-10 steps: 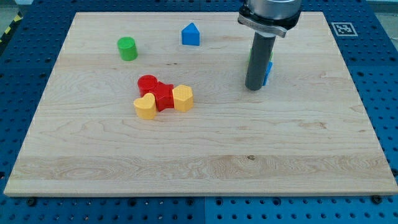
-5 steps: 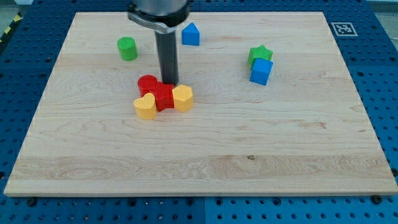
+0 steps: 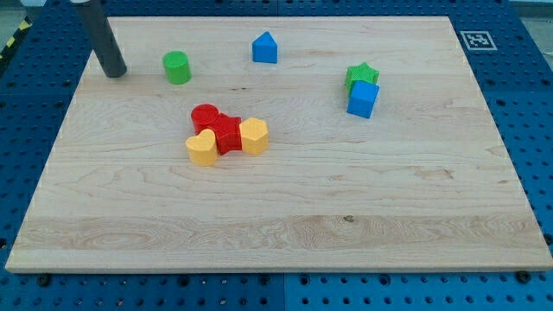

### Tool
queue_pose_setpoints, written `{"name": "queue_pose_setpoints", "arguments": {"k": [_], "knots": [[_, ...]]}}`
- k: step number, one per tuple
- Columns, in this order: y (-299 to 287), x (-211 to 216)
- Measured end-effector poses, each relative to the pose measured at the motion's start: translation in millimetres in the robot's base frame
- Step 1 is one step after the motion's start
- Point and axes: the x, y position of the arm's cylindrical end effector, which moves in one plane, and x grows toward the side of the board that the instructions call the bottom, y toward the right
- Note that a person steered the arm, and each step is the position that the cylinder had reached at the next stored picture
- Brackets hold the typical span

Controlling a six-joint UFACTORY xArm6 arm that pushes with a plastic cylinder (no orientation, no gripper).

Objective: Push the green circle closer to the green star

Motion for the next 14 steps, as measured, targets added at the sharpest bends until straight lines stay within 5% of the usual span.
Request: {"name": "queue_pose_setpoints", "arguments": {"k": [2, 7, 11, 14], "knots": [[57, -22], [75, 1], [190, 1], [214, 30]]}}
